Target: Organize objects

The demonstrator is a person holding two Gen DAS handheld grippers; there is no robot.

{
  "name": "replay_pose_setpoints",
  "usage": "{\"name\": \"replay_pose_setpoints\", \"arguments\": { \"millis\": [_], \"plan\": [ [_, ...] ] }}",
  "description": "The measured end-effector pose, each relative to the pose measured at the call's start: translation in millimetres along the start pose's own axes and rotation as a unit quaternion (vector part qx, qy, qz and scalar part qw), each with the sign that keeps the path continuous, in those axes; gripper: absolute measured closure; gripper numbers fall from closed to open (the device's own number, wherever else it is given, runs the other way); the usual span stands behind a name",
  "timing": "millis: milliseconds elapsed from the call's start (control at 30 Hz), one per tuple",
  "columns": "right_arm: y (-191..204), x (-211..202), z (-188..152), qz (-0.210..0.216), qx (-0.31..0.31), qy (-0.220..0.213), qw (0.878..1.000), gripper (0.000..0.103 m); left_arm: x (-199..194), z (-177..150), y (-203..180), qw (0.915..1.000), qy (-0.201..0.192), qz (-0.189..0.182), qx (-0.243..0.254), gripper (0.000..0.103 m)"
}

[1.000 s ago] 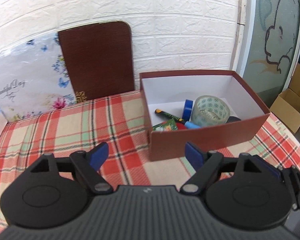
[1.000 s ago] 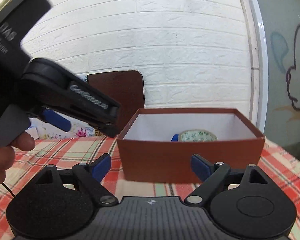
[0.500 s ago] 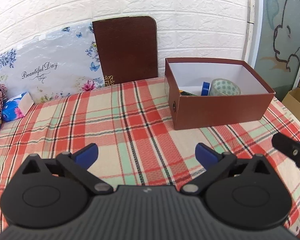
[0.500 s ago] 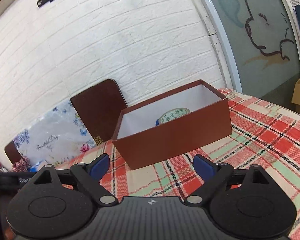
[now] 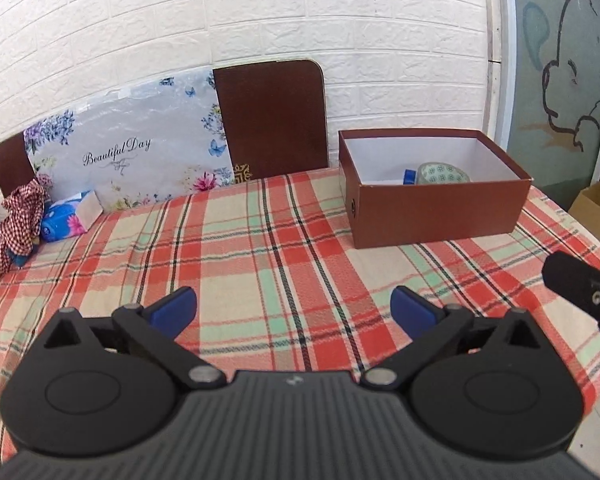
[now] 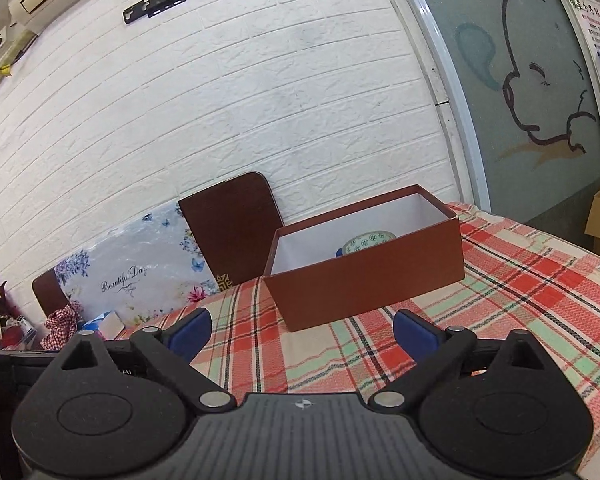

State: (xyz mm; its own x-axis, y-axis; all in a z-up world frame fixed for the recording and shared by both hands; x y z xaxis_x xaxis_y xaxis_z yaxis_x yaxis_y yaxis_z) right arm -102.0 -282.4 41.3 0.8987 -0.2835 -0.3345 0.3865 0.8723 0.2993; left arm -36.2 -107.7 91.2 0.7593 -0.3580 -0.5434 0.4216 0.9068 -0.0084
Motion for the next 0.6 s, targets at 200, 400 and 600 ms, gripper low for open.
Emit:
{"name": "replay_pose_setpoints", "arguments": {
  "millis": [200, 400, 600],
  "plan": [
    [-4.2, -6.0, -5.8, -0.001, 0.009, 0.002, 1.000, 0.003, -12.1, -9.7, -1.1, 0.9999, 0.001, 0.011, 0.004, 0.000],
    [1.2, 8.2, -7.3, 0.001, -0.003, 0.013, 1.000, 0.003, -3.1, -9.6, 7.2, 0.9996, 0.013, 0.023, 0.005, 0.000],
    [2.1, 31.7, -17.2, -0.016, -0.020, 0.036, 0.999, 0.003, 17.1, -14.4, 7.8, 0.9994, 0.028, -0.010, -0.016, 0.000]
  ]
}}
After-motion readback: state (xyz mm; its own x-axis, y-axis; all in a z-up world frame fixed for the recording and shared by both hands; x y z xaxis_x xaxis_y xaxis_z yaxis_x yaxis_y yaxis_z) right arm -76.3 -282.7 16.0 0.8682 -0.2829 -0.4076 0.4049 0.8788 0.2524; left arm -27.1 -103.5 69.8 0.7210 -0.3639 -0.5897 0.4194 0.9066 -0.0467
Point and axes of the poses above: each gripper's, at about its wrist camera, not at the fingertips, and x roughly the way its jaws point, y to its left, z to its top, the point moved 8 cm from there along x, roughly the way its jaws point, and after that the axes turned 12 degrees about -z, right-handed, at the moved point
